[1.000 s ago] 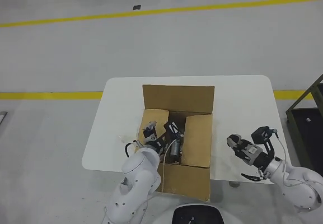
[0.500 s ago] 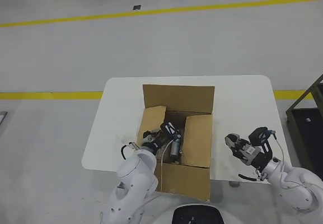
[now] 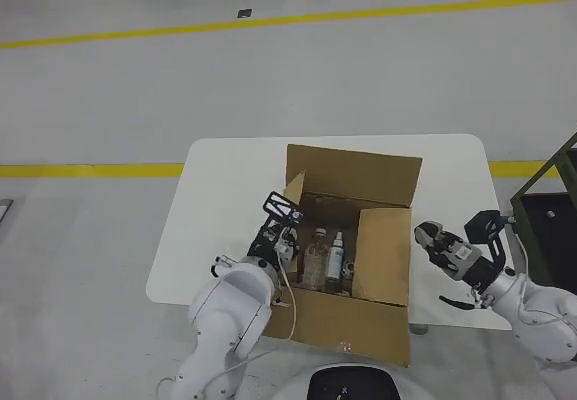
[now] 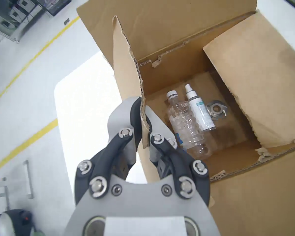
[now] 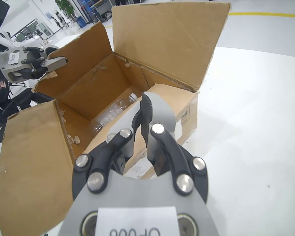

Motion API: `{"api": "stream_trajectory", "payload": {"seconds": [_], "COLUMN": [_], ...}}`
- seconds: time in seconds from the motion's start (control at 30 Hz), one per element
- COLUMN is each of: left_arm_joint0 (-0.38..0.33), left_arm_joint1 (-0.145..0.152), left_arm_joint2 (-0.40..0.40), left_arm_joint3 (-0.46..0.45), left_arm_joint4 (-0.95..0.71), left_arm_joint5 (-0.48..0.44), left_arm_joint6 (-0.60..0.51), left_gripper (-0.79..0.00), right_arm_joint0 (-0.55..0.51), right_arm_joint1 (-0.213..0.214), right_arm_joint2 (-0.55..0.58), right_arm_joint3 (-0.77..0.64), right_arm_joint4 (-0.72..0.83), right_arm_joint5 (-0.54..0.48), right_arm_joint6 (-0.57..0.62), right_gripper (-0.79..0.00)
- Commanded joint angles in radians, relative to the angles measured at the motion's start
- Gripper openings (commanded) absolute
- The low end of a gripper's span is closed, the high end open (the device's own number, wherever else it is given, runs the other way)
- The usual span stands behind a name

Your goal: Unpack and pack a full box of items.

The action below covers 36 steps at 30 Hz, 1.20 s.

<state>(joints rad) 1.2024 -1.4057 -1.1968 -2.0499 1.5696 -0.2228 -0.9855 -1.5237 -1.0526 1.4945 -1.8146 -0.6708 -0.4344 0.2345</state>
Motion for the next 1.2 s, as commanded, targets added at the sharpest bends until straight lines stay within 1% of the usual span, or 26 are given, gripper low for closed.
{"api": "stream_trajectory", "payload": {"seconds": [0.0,0.03,0.07,0.17,0.33,0.43,0.5,0.53,0.6,0.7,0.83,1.03,1.17], "left_arm_joint0": [-0.004,-0.005,-0.007,-0.012,-0.015,-0.011,-0.015,-0.021,-0.019,-0.012,-0.002,0.021,0.041], "left_arm_joint1": [-0.001,-0.001,0.001,0.004,0.017,0.022,0.028,0.032,0.038,0.046,0.055,0.067,0.067], "left_arm_joint2": [-0.015,-0.022,-0.026,-0.035,-0.043,-0.053,-0.058,-0.059,-0.069,-0.076,-0.091,-0.108,-0.106], "left_arm_joint3": [-0.001,0.006,0.016,0.032,0.034,0.027,0.022,0.018,0.017,0.028,0.062,0.117,0.141], "left_arm_joint4": [-0.028,-0.025,-0.015,0.009,0.145,0.198,0.266,0.332,0.407,0.509,0.601,0.715,0.723], "left_arm_joint5": [0.033,0.04,0.038,0.015,-0.057,-0.079,-0.111,-0.137,-0.128,-0.157,-0.182,-0.208,-0.191], "left_arm_joint6": [-0.01,-0.015,-0.025,-0.02,-0.003,0.013,0.022,0.042,0.1,0.143,0.192,0.258,0.276], "left_gripper": [-0.785,-0.483,0.0,0.0,0.0,0.0,0.0,0.0,0.0,0.0,0.0,0.0,0.0], "right_arm_joint0": [0.01,0.017,0.025,0.044,0.054,0.054,0.059,0.061,0.064,0.066,0.064,0.06,0.054], "right_arm_joint1": [0.0,0.001,0.001,-0.001,-0.004,-0.005,-0.006,-0.006,-0.007,-0.009,-0.011,-0.012,-0.013], "right_arm_joint2": [0.0,-0.002,-0.005,-0.025,-0.05,-0.06,-0.068,-0.072,-0.081,-0.095,-0.106,-0.111,-0.113], "right_arm_joint3": [-0.002,-0.002,-0.003,-0.005,-0.001,0.004,0.013,0.016,0.022,0.029,0.035,0.044,0.048], "right_arm_joint4": [0.024,0.03,0.03,0.014,0.005,0.004,0.005,0.007,0.009,0.009,0.004,-0.008,-0.01], "right_arm_joint5": [-0.01,-0.014,-0.016,-0.026,-0.026,-0.025,-0.025,-0.026,-0.025,-0.025,-0.022,-0.012,0.003], "right_arm_joint6": [0.026,0.042,0.05,0.061,0.066,0.068,0.072,0.075,0.082,0.089,0.088,0.082,0.074], "right_gripper": [-0.785,-0.785,-0.785,-0.785,-0.785,-0.785,-0.785,-0.785,-0.785,-0.785,-0.785,-0.785,-0.785]}}
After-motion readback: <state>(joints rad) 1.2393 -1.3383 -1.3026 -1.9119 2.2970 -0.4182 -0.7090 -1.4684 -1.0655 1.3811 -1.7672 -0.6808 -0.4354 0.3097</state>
